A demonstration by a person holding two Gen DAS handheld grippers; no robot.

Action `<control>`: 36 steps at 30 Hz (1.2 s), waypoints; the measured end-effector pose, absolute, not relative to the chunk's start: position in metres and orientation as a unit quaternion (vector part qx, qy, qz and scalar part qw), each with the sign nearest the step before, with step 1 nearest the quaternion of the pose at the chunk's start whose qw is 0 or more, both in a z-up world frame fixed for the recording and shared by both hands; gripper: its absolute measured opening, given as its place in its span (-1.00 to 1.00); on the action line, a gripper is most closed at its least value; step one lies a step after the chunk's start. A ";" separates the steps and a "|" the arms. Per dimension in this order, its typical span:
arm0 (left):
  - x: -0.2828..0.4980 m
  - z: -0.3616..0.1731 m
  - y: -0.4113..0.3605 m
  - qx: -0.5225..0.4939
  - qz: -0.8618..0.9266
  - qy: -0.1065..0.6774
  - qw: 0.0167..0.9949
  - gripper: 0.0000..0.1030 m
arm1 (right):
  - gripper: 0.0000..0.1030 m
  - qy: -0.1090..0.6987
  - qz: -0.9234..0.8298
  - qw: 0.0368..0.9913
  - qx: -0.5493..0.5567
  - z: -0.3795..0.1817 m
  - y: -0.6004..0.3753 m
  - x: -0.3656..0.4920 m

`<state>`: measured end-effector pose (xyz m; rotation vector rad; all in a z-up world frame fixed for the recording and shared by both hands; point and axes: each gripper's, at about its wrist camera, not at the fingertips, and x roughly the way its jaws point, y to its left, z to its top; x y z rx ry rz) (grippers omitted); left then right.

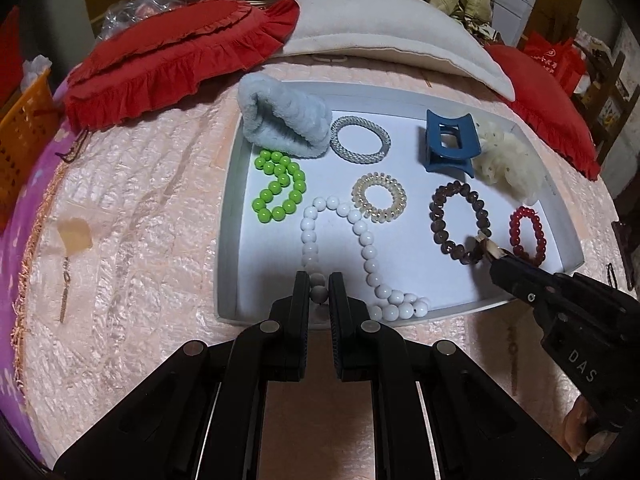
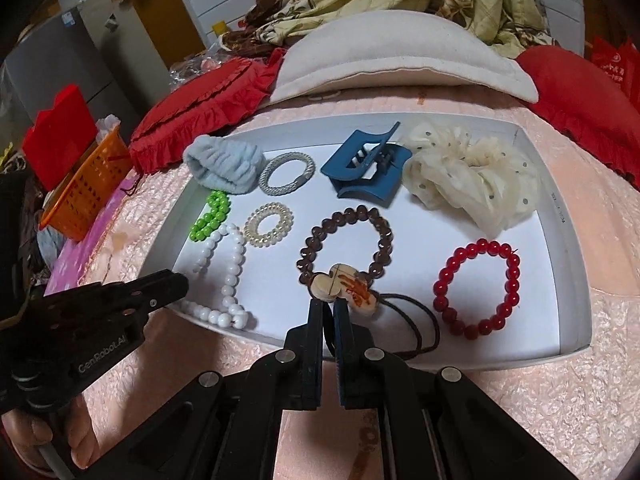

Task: Organize jewelry
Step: 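Lower the pearl strand and pendant into the white box and open both tools, then withdraw both open tools back from the white box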

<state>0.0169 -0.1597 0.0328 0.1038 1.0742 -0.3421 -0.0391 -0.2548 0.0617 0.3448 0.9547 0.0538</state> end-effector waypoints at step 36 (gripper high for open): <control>-0.095 0.098 -0.103 0.030 -0.075 0.431 0.899 -0.03 | -0.06 0.391 -0.041 0.905 0.162 0.095 -0.252 -0.144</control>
